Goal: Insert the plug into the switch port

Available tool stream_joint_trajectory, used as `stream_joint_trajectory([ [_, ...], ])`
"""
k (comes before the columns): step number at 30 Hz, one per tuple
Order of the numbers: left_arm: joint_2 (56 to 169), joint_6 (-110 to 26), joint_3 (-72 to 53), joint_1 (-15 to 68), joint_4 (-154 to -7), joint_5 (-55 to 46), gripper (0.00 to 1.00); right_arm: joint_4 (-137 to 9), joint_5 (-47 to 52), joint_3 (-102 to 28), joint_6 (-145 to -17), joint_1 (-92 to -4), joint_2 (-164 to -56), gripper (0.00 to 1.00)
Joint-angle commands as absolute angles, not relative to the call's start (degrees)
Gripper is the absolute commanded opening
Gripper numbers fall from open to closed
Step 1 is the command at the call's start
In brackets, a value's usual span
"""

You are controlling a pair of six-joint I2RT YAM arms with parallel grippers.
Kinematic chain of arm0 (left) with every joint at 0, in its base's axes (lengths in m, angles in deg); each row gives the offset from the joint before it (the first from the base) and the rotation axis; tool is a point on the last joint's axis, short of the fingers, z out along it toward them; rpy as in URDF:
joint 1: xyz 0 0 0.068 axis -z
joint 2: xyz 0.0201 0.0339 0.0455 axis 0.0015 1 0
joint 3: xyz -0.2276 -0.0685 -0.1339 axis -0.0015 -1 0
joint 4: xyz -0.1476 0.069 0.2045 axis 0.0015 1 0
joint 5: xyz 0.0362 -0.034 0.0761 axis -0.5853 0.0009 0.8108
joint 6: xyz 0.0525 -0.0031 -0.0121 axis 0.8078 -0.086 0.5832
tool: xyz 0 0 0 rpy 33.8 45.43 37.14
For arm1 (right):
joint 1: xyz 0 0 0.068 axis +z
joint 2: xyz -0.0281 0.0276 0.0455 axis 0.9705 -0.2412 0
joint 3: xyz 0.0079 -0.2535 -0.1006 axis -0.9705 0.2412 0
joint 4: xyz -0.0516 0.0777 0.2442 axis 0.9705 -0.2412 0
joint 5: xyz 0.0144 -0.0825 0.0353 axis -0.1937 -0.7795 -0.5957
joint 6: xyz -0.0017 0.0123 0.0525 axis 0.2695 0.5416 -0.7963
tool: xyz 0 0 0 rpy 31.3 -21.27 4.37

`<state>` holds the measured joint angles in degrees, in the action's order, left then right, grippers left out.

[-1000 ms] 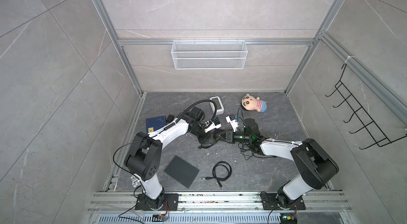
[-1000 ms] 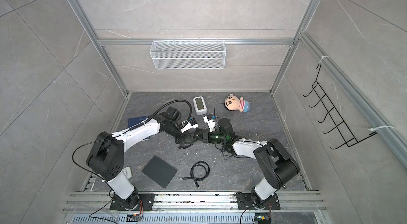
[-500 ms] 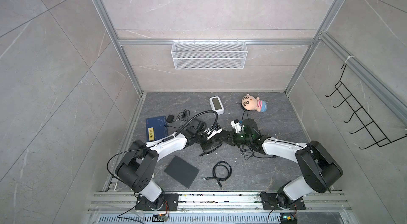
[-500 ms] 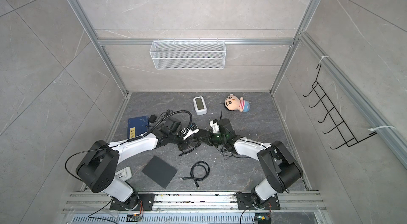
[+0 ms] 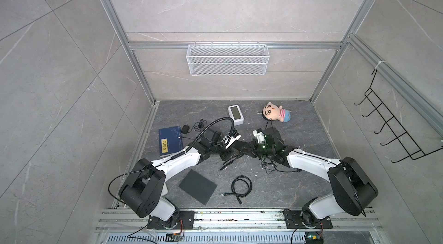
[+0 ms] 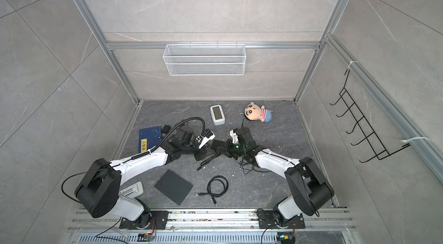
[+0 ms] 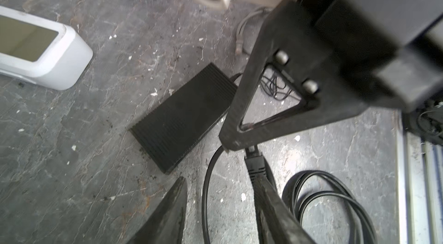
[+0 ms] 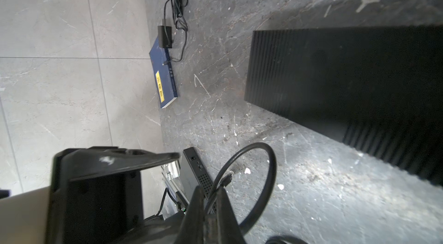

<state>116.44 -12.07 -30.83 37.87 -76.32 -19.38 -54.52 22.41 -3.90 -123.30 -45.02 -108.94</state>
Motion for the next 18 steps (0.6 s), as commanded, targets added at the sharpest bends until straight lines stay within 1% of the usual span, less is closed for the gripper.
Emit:
stream_joint_trajectory([
  [1,115.6,-15.4,-28.9,39.2,-80.0,-21.8,0.48,-56.3,20.1,-5.6,-124.1,-44.2,-107.9,0.08],
  [9,116.9,-17.3,-32.0,40.7,-81.6,-16.3,0.49,-55.7,19.2,-5.5,-125.9,-44.3,-105.7,0.08],
  [14,117.1,-18.4,-33.9,40.7,-84.0,-12.8,0.49,-55.6,20.6,-6.2,-126.5,-44.2,-104.6,0.08],
  [18,117.7,-18.9,-34.2,40.7,-84.6,-10.3,0.46,-55.5,21.7,-6.6,-126.5,-44.2,-103.8,0.08],
])
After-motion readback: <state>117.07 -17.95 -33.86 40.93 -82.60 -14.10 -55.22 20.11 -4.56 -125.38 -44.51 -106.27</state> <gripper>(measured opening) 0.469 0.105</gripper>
